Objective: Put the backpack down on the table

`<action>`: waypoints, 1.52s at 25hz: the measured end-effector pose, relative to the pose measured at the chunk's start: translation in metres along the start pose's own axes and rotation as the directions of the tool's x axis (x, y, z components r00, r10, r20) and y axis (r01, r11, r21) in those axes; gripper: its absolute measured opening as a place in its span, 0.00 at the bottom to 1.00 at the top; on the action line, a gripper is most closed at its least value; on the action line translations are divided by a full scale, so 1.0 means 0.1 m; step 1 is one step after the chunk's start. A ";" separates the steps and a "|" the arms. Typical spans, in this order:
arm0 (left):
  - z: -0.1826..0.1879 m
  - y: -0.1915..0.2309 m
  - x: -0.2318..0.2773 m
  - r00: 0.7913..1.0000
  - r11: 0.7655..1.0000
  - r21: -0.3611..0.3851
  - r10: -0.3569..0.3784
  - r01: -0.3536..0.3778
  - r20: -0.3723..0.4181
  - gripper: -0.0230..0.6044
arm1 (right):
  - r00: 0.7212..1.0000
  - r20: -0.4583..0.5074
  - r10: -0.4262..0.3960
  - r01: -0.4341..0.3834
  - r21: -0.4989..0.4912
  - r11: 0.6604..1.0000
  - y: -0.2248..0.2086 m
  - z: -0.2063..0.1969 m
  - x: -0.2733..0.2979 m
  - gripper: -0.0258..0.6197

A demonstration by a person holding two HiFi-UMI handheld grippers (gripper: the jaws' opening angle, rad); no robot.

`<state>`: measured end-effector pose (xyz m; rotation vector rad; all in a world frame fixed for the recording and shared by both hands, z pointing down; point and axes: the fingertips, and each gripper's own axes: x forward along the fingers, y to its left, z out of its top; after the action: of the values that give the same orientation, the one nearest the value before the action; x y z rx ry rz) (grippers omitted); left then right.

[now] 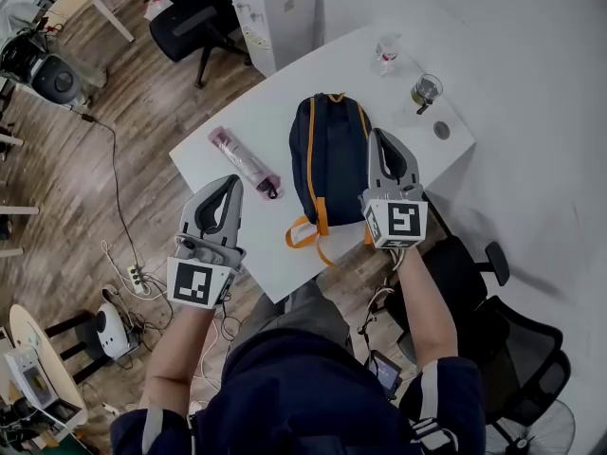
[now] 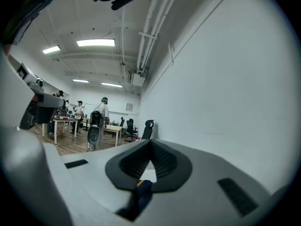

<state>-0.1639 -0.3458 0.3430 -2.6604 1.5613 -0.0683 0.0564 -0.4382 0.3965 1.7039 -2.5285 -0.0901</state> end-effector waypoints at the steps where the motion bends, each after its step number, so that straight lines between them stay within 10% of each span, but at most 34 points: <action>1: 0.01 0.00 -0.03 1.000 1.000 0.012 -0.002 0.002 0.005 0.04 | 1.000 0.005 -0.002 0.002 0.002 1.000 0.02 0.05 -0.07 0.04; 38: 0.36 -0.06 -0.98 0.993 0.995 0.086 0.042 -0.051 0.110 0.04 | 0.998 -0.008 -0.067 0.067 0.056 0.996 0.73 0.55 -1.81 0.04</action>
<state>-0.2037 -0.2565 0.3061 -2.5148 1.5490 0.0078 0.0508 -0.2435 0.3415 1.8065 -2.4924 -0.0186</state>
